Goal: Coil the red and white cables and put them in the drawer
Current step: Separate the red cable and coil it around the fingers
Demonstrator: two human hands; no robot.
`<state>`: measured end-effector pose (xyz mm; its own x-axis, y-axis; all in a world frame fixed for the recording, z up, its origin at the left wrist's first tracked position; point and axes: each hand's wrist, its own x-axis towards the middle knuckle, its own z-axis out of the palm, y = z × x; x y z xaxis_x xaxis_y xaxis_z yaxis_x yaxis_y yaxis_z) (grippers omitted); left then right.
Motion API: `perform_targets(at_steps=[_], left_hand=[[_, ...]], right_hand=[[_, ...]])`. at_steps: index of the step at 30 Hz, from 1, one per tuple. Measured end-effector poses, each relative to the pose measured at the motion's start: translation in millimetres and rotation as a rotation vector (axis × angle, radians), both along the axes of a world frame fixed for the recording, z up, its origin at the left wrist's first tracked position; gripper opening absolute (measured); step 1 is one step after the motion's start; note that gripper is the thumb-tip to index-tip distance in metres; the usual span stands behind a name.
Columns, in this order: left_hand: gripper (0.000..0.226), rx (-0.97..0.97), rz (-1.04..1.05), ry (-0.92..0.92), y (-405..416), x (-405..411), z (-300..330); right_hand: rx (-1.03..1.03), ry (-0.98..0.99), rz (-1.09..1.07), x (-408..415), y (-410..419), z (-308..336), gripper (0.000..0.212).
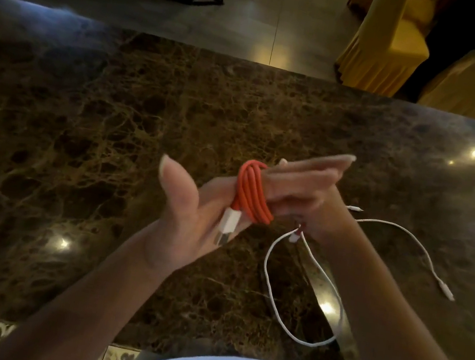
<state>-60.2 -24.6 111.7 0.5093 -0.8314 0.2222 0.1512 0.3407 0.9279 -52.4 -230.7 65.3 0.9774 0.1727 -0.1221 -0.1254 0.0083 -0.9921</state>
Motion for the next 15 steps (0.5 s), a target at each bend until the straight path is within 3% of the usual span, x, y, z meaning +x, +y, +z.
perform_targets(at_steps=[2, 7, 10, 13, 15], left_hand=[[0.129, -0.078, -0.012, 0.033, -7, -2, 0], [0.134, -0.254, 0.055, 0.341, -9, 9, 8], [0.13, -0.154, 0.19, 0.179, -11, 22, -3], [0.127, 0.096, 0.326, -0.146, -14, 27, -20], [0.126, 0.149, 0.356, -0.215, -17, 27, -29]], right_hand=[[0.057, 0.025, 0.012, -8, 1, -11, 0.036], [-0.029, 0.069, 0.163, -21, 14, -4, 0.049], [-0.222, 0.066, 0.165, -34, 18, 9, 0.053], [-0.598, -0.02, 0.131, -37, 9, 30, 0.041], [-0.762, -0.095, 0.142, -40, 4, 44, 0.031]])
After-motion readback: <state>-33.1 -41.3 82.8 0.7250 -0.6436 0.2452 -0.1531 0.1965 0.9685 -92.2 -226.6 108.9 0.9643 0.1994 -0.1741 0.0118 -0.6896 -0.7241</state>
